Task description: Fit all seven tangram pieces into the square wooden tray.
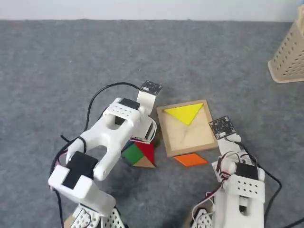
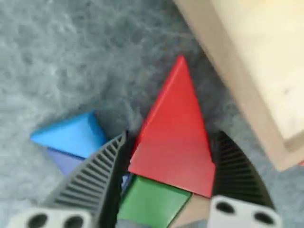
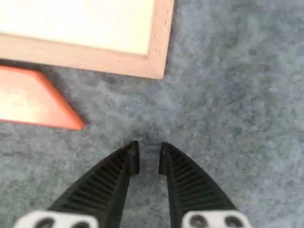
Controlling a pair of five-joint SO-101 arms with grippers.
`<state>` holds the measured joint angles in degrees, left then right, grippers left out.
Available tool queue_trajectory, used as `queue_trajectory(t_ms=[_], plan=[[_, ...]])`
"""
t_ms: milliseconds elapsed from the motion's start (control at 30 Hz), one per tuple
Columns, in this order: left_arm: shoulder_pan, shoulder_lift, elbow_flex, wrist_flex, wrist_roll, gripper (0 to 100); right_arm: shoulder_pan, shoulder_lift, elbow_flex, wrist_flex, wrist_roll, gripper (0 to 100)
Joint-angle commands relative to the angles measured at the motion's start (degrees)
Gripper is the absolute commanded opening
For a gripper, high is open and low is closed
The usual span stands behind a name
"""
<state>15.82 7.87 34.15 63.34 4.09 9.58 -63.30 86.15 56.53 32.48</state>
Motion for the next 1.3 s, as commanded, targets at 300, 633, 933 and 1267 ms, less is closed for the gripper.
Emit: queue_trajectory(t_ms=[300, 633, 933, 1267], plan=[[-6.2, 0.0, 2.1, 0.3, -4.7, 20, 0.7, -1.8, -0.3, 0.6, 0.7, 9.1], [-6.3, 0.0, -4.7, 2.1, -6.9, 15, 0.7, -1.8, -0.3, 0.6, 0.7, 9.1], [-10.9, -9.2, -13.5, 12.4, -9.5, 18, 0.7, -2.0, -0.1, 0.5, 0.7, 9.1], [-13.7, -32.6, 14.4, 4.0, -9.1, 26, 0.7, -2.0, -0.1, 0.5, 0.9, 9.1]])
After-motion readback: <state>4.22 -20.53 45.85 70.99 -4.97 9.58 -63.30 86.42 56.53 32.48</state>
